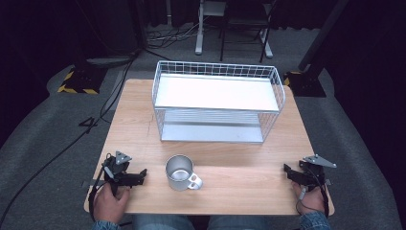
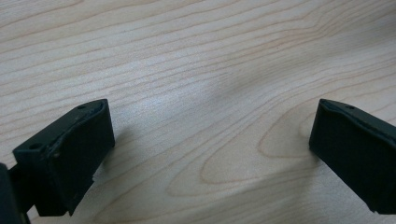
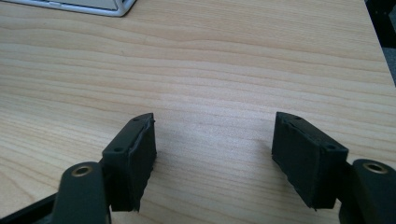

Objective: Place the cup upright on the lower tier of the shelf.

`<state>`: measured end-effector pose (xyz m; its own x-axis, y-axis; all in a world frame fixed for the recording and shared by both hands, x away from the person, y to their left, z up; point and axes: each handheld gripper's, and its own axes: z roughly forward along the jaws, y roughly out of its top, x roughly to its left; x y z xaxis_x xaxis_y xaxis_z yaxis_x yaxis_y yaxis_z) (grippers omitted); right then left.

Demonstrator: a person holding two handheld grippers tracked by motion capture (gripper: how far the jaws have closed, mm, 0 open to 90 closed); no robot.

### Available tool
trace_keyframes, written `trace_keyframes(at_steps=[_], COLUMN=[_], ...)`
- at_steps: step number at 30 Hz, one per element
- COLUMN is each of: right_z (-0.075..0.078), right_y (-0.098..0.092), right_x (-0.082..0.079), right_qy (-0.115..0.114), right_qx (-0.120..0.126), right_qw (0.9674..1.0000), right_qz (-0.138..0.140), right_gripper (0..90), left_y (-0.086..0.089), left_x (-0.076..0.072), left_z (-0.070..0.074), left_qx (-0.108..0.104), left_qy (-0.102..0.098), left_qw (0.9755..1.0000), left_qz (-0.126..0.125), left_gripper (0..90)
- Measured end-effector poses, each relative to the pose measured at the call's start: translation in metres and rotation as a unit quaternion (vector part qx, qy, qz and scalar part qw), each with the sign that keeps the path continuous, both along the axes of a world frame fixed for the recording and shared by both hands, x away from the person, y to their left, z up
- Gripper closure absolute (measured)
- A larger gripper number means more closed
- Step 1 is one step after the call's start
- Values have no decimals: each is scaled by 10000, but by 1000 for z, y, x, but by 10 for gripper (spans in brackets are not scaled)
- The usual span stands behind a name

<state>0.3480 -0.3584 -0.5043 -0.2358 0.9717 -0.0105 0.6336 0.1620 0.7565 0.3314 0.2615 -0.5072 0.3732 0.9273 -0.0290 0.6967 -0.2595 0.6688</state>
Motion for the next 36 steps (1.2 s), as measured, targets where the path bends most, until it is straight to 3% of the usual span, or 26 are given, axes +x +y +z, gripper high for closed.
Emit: trace_keyframes(at_steps=[19, 23, 28, 33, 36], right_z=[0, 0, 5, 16, 24], right_y=[1, 2, 5, 7, 13], right_x=[-1, -1, -5, -11, -14], right_qy=[-9, -3, -82, -306, -342], right_qx=[18, 32, 193, 576, 613], right_qw=[9998, 10000, 9997, 9974, 9963], right_qz=[178, 91, 85, 310, 488], right_gripper=[328, 331, 336, 336, 336], left_y=[0, 0, -1, -2, -1], left_x=[0, 1, 4, 4, 4], left_z=[0, 0, 0, 0, 0], left_qx=[6, 6, -6, -1, -2], left_qy=[5, 3, 7, 7, 6], left_qw=[10000, 10000, 10000, 10000, 10000], left_qz=[0, 19, 67, 77, 71], left_gripper=[4, 3, 3, 3, 3])
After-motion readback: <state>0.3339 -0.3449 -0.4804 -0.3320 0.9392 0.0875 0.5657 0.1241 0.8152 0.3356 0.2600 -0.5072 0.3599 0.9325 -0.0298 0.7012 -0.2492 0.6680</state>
